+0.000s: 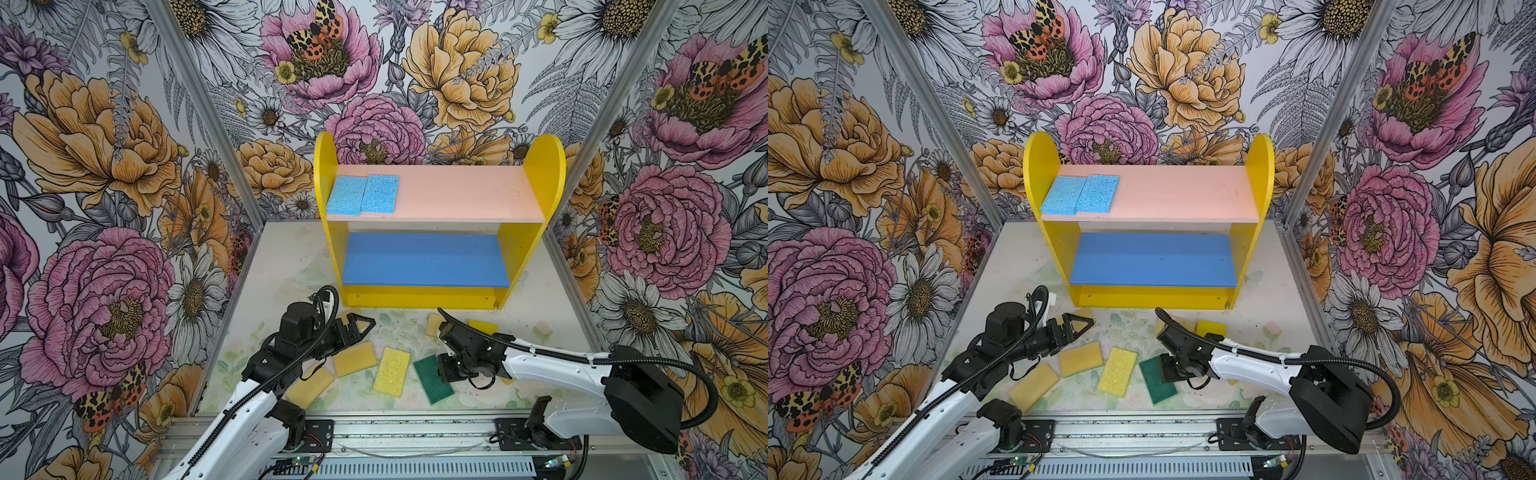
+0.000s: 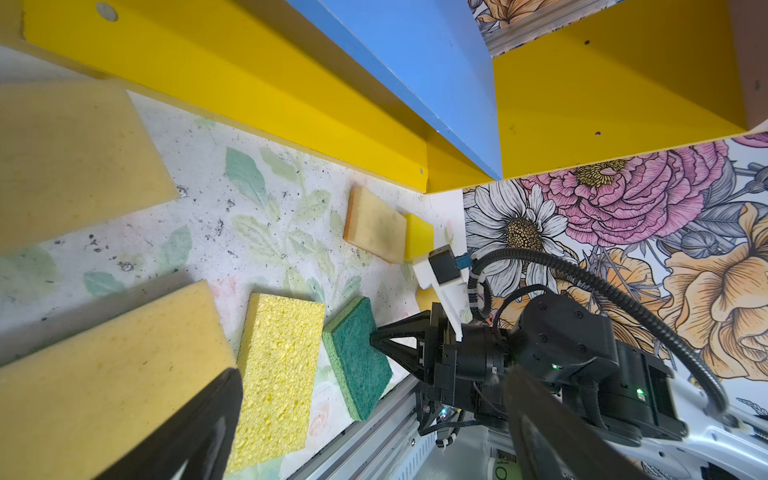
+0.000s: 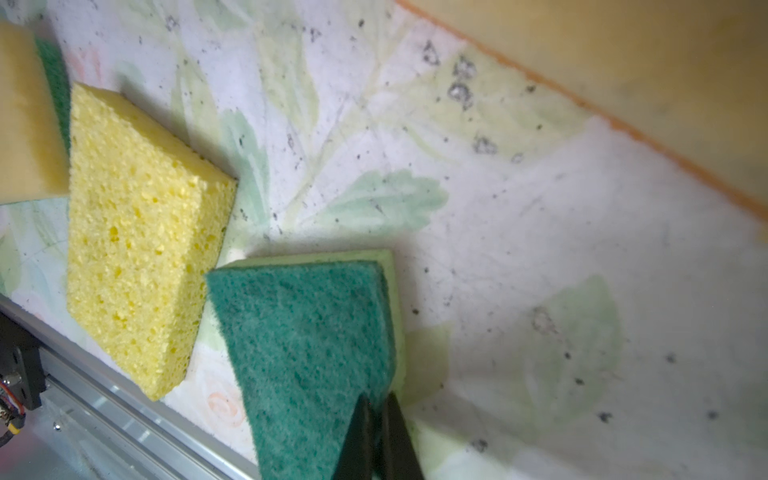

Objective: Place and organize the cleaning sponges onto the shelf
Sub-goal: 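Lower the right gripper and close it on the green scrub sponge, then lift the green scrub sponge on edge toward the shelf with the right gripper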

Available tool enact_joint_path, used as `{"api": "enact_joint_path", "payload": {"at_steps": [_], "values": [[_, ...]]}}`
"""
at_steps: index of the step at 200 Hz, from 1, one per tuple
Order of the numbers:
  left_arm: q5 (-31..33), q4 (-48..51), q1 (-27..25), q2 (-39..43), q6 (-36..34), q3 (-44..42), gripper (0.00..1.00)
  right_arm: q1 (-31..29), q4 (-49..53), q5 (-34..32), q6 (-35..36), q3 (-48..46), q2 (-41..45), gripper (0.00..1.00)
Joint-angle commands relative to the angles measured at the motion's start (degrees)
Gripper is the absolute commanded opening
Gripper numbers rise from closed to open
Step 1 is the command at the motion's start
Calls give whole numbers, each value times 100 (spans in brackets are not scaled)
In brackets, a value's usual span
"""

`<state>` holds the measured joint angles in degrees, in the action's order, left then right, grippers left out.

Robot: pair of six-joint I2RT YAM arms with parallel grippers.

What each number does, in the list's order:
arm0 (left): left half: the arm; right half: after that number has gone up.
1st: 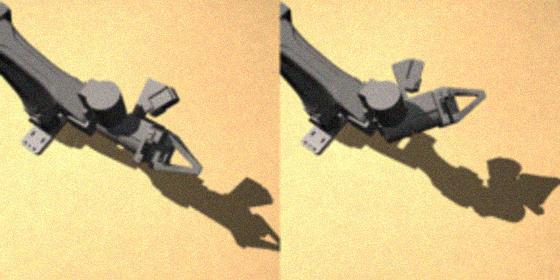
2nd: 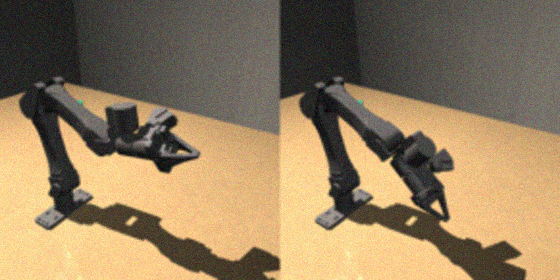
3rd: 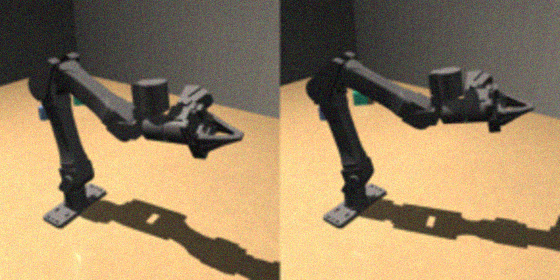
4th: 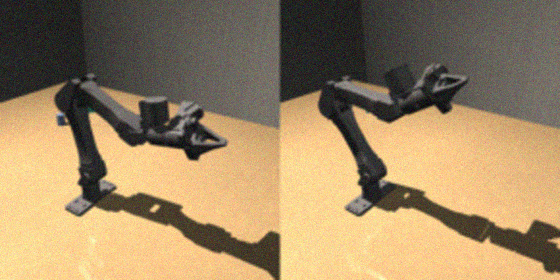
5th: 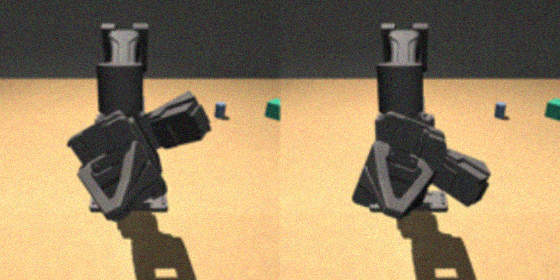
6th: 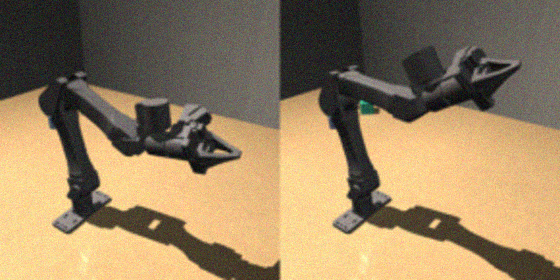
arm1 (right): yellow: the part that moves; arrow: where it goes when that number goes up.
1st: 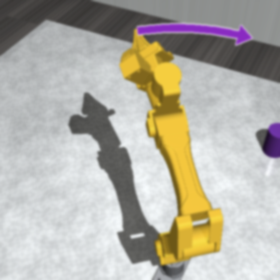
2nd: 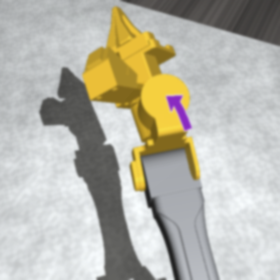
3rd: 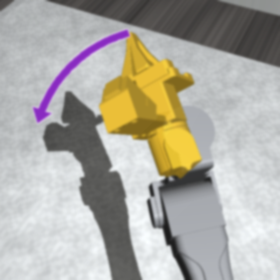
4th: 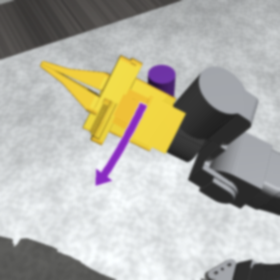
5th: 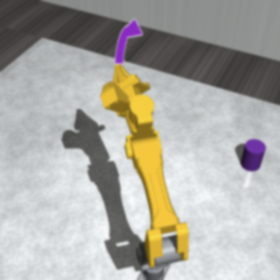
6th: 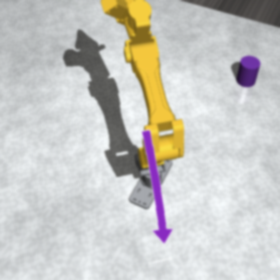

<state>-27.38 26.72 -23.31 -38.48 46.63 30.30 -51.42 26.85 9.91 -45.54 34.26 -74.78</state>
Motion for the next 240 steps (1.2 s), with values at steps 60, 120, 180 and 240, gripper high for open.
{"api": "enact_joint_path", "payload": {"at_steps": [60,120,180,240], "values": [[-2,-982,-228,186,305,-303,99,277,-97,134,-236,307,1002,0],[-80,-2542,-891,-195,620,-683,99,914,-96,562,-351,970,1350,0],[168,-3493,-1443,-649,543,-480,99,1090,-122,1144,-378,1951,1144,0],[362,-3950,-1630,-810,488,-359,93,1056,-617,1866,-578,2190,917,0]]}}
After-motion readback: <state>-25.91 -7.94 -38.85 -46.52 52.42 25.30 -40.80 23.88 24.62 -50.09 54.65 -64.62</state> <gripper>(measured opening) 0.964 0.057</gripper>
